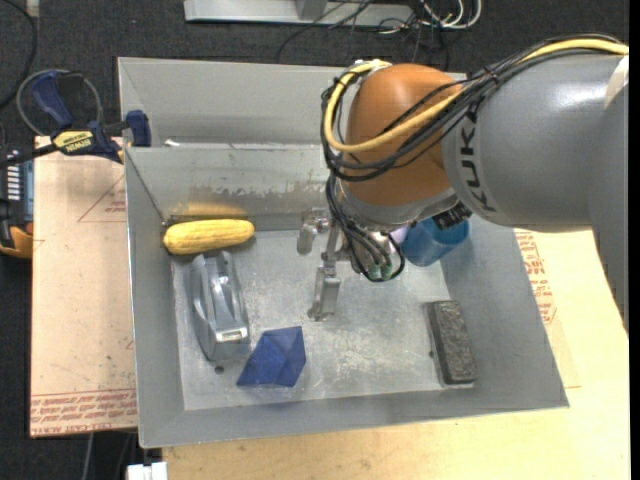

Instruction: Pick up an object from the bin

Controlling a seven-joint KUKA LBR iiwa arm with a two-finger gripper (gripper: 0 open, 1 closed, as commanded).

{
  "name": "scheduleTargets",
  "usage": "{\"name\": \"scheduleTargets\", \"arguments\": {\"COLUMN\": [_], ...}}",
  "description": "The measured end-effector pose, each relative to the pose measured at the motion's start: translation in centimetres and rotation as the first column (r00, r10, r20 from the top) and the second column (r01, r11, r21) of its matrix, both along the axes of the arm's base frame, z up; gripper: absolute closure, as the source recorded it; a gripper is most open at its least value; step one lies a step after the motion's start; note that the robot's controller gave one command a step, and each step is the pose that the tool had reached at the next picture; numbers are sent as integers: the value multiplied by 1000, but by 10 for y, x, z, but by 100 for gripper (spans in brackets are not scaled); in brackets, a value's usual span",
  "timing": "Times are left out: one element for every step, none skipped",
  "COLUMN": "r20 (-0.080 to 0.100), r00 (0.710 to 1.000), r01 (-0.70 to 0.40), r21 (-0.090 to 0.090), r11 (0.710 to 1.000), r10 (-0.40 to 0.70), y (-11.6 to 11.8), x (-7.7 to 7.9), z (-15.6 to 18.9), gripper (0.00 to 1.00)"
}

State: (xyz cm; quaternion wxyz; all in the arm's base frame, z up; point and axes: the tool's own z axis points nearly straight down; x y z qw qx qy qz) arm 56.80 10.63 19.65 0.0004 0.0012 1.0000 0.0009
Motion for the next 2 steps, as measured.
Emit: {"name": "scheduleTargets", "arguments": {"r20": [0, 0], "r00": [1000, 989], "r01": [0, -148], "r21": [0, 0], "r11": [1000, 989], "r10": [0, 148], "y": [0, 32], "x": [0, -37], "z": [0, -53], "gripper": [0, 0]}}
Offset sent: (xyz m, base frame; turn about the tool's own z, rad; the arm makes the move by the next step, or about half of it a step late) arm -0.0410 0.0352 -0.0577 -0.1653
